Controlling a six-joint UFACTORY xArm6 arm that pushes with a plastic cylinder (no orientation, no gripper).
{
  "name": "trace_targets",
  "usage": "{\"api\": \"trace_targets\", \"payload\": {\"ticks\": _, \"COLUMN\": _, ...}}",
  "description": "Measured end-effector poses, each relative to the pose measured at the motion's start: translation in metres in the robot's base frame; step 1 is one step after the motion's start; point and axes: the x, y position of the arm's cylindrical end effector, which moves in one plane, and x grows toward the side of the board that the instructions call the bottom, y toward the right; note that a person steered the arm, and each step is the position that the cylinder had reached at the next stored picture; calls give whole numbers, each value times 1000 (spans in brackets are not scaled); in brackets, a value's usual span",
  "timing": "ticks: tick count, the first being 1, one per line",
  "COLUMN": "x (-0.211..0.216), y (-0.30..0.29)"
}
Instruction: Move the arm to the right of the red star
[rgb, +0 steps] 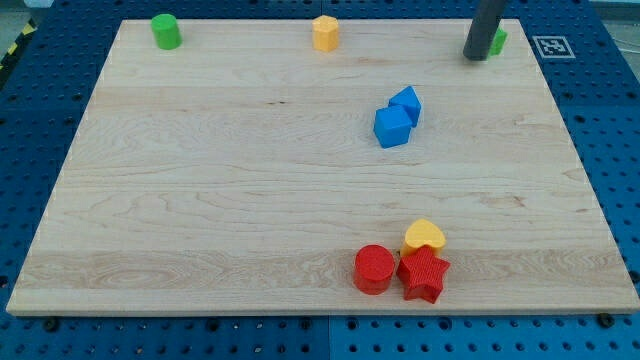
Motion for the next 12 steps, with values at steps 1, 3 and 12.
{"api": "trace_targets", "payload": {"ticks": 1, "x": -6, "y": 5}}
{"api": "trace_targets", "payload": {"ticks": 3, "x": -9, "y": 23}}
{"api": "trace_targets", "payload": {"ticks": 12, "x": 64, "y": 11}}
